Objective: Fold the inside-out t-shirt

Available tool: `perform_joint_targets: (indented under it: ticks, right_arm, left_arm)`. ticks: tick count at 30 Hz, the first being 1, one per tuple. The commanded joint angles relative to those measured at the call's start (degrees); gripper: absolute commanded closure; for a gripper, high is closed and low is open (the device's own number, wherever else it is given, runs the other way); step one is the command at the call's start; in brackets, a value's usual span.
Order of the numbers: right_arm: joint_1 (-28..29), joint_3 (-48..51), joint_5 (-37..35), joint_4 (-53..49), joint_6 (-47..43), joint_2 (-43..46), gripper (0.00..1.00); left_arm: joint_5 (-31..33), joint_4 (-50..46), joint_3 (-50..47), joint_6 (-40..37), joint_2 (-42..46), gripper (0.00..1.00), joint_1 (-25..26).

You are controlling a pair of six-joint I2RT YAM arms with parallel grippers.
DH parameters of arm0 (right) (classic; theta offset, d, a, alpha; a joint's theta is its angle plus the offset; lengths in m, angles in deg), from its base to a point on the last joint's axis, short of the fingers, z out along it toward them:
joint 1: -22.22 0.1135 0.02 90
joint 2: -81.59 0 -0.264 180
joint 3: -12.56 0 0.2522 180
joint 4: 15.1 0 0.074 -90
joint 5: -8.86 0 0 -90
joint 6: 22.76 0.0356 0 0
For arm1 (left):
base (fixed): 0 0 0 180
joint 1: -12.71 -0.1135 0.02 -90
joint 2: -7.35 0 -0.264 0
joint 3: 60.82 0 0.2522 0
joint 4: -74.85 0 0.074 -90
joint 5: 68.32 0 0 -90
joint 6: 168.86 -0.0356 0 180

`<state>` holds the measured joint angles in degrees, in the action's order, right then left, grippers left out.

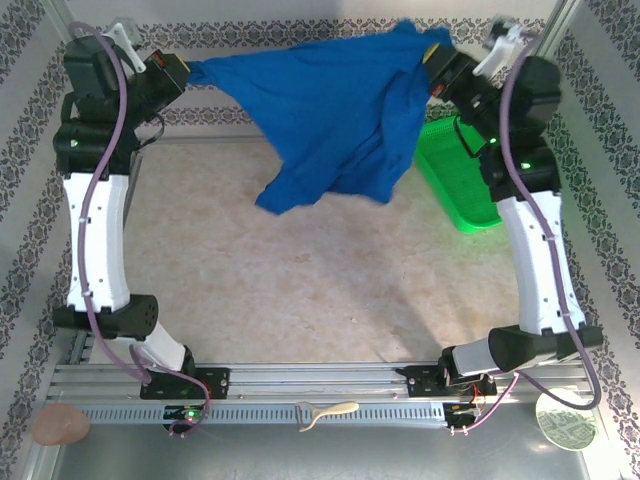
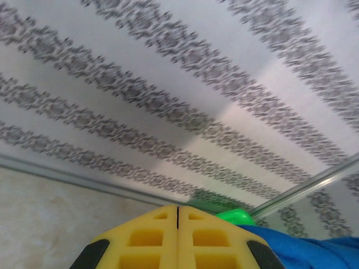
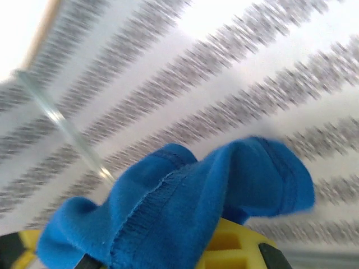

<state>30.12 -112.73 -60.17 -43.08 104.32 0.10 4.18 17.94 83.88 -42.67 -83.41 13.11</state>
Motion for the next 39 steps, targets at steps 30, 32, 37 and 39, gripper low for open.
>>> perform_joint_targets:
  ticks: [30,32,37,39]
  right_arm:
    - [0.7,16.5,3.8,1.1,-1.2,-1.7,1.00]
    - [0.6,15.9,4.0,1.3,-2.1,-4.2,1.00]
    - [0.1,5.6,3.9,0.2,-3.0,-11.5,1.00]
    - [0.2,-1.8,4.8,-0.7,-2.7,-15.0,1.00]
  left_arm:
    - [0.7,22.7,-21.6,3.0,0.6,1.00,-1.3]
    - [-0.2,22.1,-19.4,3.3,-2.6,1.00,-1.3]
    - [-0.4,19.0,-6.6,3.3,-10.4,1.00,-1.4]
    - [-0.2,14.9,2.7,3.1,-14.3,1.00,-1.3]
